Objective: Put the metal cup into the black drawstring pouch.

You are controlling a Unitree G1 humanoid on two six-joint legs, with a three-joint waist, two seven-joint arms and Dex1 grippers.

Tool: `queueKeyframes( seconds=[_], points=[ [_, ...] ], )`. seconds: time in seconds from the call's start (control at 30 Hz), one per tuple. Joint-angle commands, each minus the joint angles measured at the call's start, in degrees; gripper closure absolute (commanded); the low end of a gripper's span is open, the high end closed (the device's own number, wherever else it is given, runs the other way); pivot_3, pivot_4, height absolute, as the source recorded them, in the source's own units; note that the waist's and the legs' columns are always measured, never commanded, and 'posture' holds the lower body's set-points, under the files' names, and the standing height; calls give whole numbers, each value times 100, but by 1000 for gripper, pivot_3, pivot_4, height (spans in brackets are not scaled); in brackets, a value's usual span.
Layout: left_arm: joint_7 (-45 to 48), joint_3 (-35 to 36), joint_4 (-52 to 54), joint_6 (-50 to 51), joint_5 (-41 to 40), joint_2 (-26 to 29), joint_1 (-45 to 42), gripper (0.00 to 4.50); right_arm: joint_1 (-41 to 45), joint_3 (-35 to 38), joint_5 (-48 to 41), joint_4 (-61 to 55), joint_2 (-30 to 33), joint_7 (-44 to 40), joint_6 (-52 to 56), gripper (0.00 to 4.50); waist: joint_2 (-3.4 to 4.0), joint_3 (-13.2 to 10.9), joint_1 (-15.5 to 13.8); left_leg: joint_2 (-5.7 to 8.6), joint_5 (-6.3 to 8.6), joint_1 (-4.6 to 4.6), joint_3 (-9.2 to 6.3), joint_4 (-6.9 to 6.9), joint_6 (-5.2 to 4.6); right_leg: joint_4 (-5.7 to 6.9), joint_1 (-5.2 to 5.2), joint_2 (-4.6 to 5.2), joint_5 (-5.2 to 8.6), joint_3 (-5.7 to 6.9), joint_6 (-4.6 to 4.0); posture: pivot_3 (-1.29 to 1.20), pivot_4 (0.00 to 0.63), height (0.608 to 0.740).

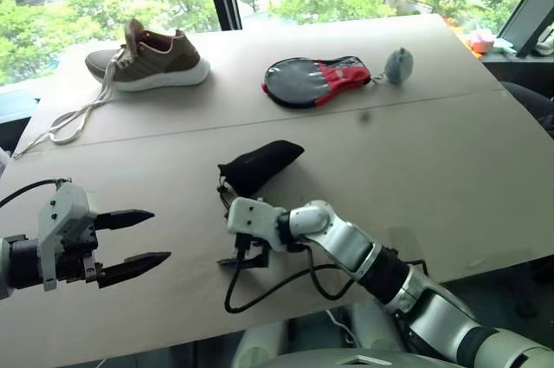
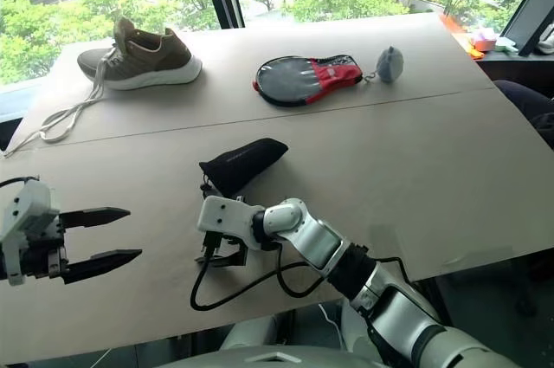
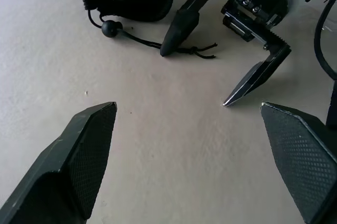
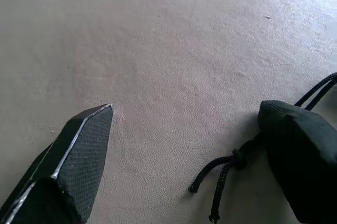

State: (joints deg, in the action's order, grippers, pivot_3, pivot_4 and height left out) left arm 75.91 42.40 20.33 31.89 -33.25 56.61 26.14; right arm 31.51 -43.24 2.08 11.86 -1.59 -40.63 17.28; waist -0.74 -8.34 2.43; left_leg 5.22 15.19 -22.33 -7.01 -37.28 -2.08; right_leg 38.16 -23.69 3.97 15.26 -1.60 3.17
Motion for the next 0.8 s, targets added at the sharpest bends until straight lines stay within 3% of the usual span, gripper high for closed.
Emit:
queueKeyframes(
  seconds=[0.03,0.27,0.53,0.8],
  points=[
    [7,416,254,92,-148,-46,129,0,-222,441,-17,-153,-18,286,-87,22,0,0,-2,0,-1,4,1,2,1,0,3,0,0,-1,0,0,150,740],
    [-56,401,278,164,-226,-30,36,0,-794,731,-187,-854,-42,404,684,22,0,0,-10,0,0,24,2,8,1,-4,24,1,0,-3,-1,0,150,740],
    [2,301,207,223,-250,70,-122,0,-672,796,20,-321,-387,763,755,22,0,0,8,-4,0,38,11,20,1,-2,26,-3,0,-15,-1,0,150,740],
    [409,245,-9,-138,245,419,141,0,-585,580,510,44,-139,825,456,3567,3,2,7,-6,0,46,17,27,2,-6,30,-6,-2,-19,-5,0,150,740]
  ],
)
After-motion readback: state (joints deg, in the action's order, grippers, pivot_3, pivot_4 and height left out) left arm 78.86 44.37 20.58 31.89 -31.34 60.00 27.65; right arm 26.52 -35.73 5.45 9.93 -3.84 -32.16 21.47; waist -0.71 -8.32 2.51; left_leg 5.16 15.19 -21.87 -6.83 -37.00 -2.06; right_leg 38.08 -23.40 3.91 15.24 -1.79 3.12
